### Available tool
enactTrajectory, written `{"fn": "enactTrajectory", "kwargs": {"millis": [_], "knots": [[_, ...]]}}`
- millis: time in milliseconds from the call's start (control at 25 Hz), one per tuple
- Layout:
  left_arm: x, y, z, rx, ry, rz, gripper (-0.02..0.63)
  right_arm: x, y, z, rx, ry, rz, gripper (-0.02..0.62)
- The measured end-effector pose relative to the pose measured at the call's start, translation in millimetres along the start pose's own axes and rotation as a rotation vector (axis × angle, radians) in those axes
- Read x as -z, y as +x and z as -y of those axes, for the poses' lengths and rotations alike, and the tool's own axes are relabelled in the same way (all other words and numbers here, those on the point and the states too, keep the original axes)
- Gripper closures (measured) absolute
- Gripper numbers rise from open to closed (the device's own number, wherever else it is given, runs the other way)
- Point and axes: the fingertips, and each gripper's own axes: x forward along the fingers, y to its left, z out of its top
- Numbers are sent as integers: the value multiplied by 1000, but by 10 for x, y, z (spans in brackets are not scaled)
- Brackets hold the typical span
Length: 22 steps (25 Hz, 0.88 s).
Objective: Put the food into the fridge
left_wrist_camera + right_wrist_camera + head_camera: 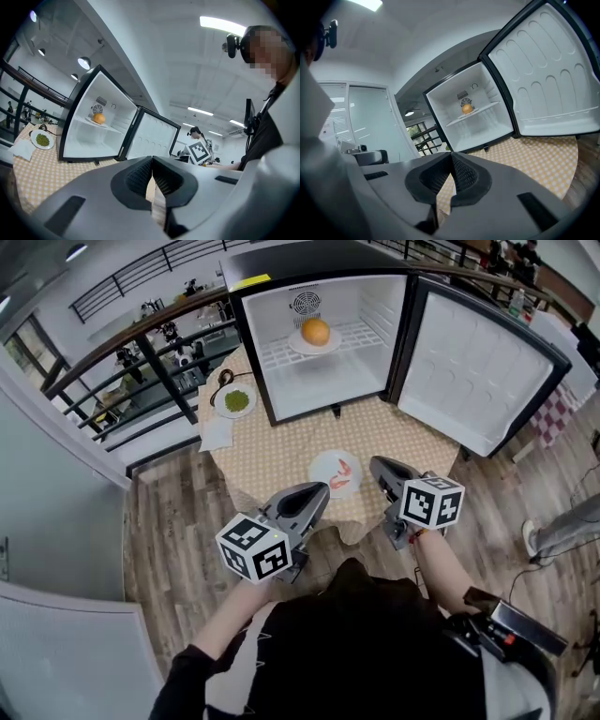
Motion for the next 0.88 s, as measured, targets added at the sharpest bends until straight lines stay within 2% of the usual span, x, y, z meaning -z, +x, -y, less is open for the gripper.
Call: {"fn": "enactTrajectory", "kwargs": {"millis": [560, 880], "knots": [[-95, 74, 153, -41, 8, 25, 592, -184, -226, 22, -21, -27, 13, 580], [-48, 106, 267, -59, -5, 40, 591, -94, -322, 28, -47, -53, -35, 580]]}}
